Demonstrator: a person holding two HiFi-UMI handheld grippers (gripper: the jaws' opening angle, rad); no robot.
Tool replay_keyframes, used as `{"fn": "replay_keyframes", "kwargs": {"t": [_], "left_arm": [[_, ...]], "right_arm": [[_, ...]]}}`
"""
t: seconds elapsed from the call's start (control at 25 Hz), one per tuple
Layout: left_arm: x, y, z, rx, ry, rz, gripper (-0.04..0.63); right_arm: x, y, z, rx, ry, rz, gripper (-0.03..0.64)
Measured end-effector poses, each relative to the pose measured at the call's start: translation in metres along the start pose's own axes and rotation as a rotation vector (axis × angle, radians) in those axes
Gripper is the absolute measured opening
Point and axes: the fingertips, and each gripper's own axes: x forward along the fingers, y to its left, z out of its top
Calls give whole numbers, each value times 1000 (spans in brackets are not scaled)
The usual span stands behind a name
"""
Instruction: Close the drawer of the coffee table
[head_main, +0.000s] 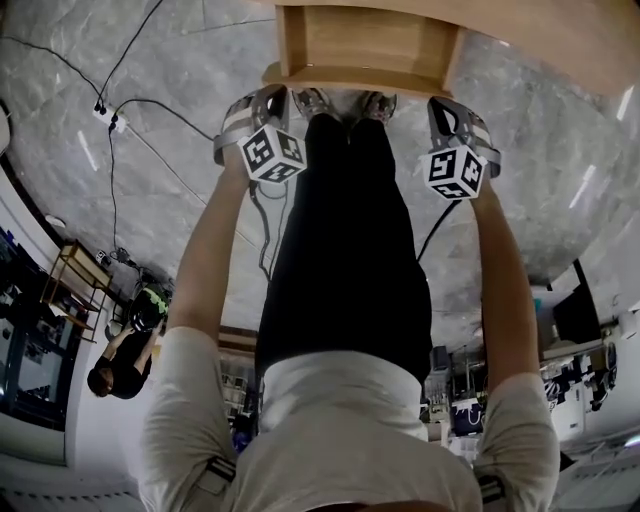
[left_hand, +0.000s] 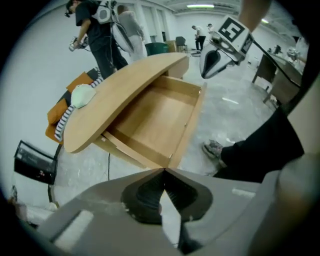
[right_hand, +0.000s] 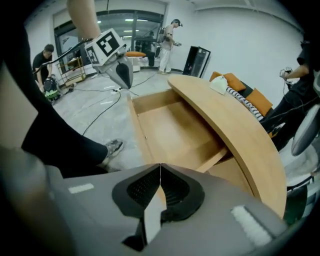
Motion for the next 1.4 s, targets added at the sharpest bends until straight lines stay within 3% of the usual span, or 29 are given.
{"fn": "replay_keyframes", "kwargs": {"t": [0.04,0.12,0.32,0.56,0.8,1.08,1.4], "left_arm": [[3,-2,-6,29,24,-14,21],[6,-7,-13,70,55,-43,37],[13,-11,-19,144,88,-72,121],[30,-8,-25,237,127,-57,130],[38,-7,-26,244,149,-31,123],[39,-9,-25,279,154,-42,106],[20,0,-17,268,153,-21,106]], "right_arm": [[2,1,-5,-22,16,9,15],[5,4,-14,-61,49,28,94],[10,4,-33,-133,119,37,129],[23,2,-53,-211,211,46,130],[32,-1,-64,-251,259,41,117],[33,-3,-65,-315,250,37,83],[16,-10,-55,-349,224,58,80]]}}
